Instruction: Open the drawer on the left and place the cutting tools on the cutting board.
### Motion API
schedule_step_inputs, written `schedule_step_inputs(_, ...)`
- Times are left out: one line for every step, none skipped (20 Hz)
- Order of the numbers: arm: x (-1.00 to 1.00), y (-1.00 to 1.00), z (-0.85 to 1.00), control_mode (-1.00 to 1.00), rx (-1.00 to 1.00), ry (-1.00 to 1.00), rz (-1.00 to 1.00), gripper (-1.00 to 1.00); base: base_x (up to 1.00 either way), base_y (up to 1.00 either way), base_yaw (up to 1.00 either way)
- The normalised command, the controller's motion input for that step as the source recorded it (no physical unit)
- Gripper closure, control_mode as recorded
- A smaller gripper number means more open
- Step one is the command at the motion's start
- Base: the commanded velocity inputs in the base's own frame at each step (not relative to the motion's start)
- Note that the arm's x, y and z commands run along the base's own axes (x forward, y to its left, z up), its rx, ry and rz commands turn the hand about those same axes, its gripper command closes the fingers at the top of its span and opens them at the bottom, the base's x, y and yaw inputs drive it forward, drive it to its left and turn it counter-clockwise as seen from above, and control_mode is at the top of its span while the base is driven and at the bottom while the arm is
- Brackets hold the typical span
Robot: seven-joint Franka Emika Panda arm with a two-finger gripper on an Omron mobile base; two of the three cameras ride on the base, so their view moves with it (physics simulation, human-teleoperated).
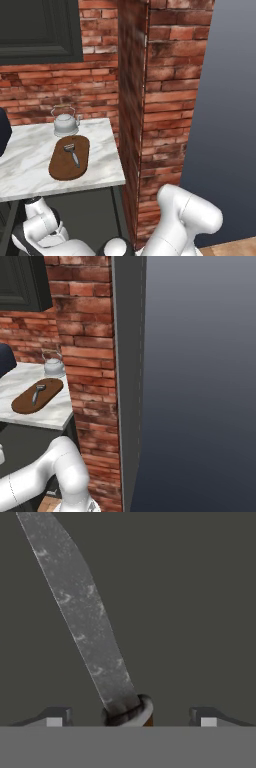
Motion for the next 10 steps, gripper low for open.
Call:
schedule_step_inputs(0.0,0.0,0.0,-1.0,0.0,0.0,0.0,1.0,0.0,0.0,0.0)
schedule_step_inputs(0.0,0.0,0.0,-1.0,0.0,0.0,0.0,1.0,0.0,0.0,0.0)
schedule_step_inputs(0.0,0.0,0.0,-1.0,0.0,0.0,0.0,1.0,0.0,0.0,0.0)
schedule_step_inputs(0.0,0.0,0.0,-1.0,0.0,0.0,0.0,1.0,0.0,0.0,0.0)
schedule_step_inputs(0.0,0.0,0.0,-1.0,0.0,0.0,0.0,1.0,0.0,0.0,0.0)
schedule_step_inputs(0.0,0.0,0.0,-1.0,0.0,0.0,0.0,1.0,0.0,0.0,0.0)
schedule_step_inputs(0.0,0.0,0.0,-1.0,0.0,0.0,0.0,1.0,0.0,0.0,0.0)
schedule_step_inputs(0.0,0.0,0.0,-1.0,0.0,0.0,0.0,1.0,0.0,0.0,0.0)
schedule_step_inputs(0.0,0.0,0.0,-1.0,0.0,0.0,0.0,1.0,0.0,0.0,0.0)
schedule_step_inputs(0.0,0.0,0.0,-1.0,0.0,0.0,0.0,1.0,0.0,0.0,0.0)
